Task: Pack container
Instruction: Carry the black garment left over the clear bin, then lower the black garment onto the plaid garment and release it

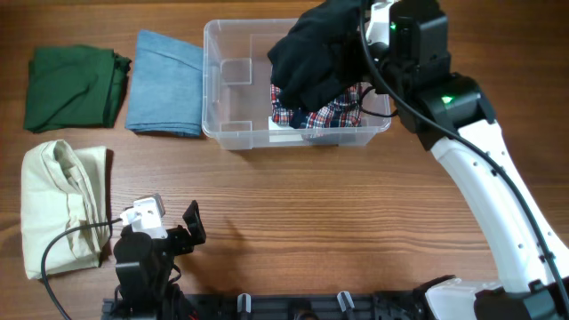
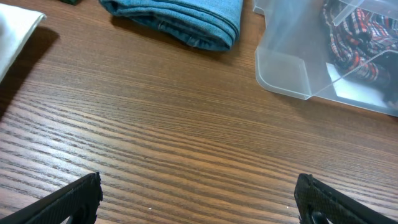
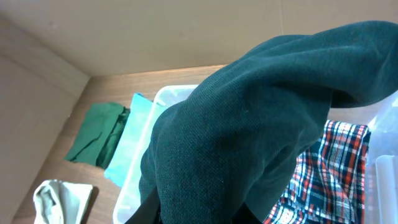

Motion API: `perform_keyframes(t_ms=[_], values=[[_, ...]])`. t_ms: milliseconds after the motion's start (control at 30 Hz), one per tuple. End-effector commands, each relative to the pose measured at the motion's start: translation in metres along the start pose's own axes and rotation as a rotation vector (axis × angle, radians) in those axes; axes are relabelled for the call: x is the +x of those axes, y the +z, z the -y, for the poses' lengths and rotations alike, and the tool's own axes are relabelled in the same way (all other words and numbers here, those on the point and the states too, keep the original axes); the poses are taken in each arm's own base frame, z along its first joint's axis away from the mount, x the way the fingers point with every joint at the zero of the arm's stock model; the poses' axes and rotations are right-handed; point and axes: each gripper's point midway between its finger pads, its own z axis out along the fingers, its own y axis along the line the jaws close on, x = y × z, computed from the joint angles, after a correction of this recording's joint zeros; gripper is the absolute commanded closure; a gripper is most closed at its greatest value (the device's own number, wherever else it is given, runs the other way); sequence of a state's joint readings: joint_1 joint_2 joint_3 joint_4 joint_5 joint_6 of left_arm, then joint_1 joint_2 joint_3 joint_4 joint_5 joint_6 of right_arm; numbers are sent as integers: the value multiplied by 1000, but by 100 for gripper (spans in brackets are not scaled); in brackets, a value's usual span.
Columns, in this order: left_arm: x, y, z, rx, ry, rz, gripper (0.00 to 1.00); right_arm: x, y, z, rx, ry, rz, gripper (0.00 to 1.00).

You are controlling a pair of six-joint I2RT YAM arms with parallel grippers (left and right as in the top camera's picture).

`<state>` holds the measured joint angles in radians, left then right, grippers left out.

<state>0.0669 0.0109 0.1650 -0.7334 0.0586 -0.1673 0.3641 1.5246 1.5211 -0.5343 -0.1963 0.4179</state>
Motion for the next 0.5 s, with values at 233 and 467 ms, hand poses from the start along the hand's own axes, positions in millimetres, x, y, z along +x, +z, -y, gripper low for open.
perform_keyframes(t_ms=[233,467], values=[[2,0,1,9,-16,-5,0,-13,39,8,20,-7,44,96],[2,0,1,9,-16,-5,0,-12,46,10,15,-12,42,96]])
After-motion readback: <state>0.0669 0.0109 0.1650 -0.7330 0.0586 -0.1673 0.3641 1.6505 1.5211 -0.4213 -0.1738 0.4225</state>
